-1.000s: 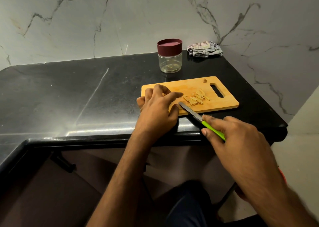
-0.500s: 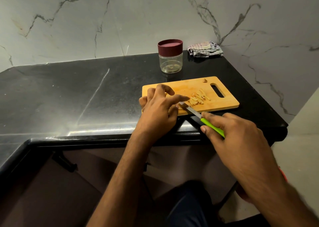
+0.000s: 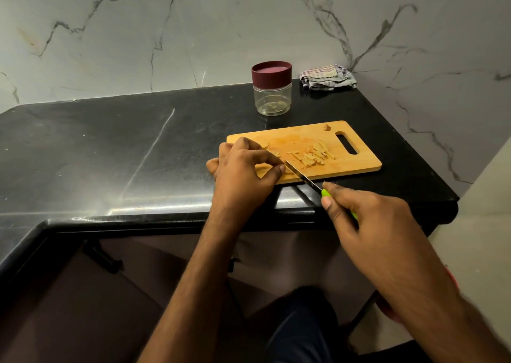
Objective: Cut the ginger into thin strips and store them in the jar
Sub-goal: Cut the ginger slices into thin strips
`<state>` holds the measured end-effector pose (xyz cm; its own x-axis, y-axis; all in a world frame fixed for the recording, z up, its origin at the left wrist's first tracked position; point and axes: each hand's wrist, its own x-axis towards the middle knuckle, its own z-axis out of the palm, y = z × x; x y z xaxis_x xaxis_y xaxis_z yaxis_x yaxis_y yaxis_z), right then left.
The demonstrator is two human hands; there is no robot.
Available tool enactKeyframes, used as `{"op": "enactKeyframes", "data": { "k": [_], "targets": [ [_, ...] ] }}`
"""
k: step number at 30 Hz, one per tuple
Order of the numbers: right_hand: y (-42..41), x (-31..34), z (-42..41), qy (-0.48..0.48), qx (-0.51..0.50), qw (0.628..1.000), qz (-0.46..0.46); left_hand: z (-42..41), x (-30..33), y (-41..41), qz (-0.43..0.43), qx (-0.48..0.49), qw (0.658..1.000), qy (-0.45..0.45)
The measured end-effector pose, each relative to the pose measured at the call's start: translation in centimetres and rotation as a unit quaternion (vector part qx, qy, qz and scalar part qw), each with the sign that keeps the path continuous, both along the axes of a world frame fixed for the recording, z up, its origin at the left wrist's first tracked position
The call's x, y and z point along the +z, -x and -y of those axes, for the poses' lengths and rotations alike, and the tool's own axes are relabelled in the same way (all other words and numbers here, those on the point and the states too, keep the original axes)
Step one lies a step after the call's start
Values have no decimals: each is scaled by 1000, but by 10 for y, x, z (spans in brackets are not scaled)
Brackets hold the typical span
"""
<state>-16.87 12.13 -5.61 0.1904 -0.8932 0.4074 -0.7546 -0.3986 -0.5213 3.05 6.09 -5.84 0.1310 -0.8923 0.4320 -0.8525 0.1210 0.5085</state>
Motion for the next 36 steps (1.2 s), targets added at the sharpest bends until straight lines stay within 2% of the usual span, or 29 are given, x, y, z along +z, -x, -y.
{"op": "enactKeyframes", "data": {
  "k": [6, 16, 23, 29, 32, 36],
  "targets": [
    [-4, -1, -4, 7, 3, 1000, 1, 0, 1, 1, 13, 3, 1000, -14],
    [-10, 5, -5, -16, -11, 1000, 5, 3, 4, 1, -12, -6, 1000, -27],
    [-17, 11, 8, -38, -10, 999, -29, 3, 3, 0, -16, -3, 1000, -25],
    [0, 5, -6, -13, -55, 998, -31, 2, 3, 0, -17, -7, 1000, -21],
    [1, 4, -5, -15, -74, 993, -86, 0, 1, 1, 7, -25, 1000, -10],
    [-2, 6, -5, -40, -68, 992, -101, -1, 2, 4, 67, -78, 995, 0]
  ]
}}
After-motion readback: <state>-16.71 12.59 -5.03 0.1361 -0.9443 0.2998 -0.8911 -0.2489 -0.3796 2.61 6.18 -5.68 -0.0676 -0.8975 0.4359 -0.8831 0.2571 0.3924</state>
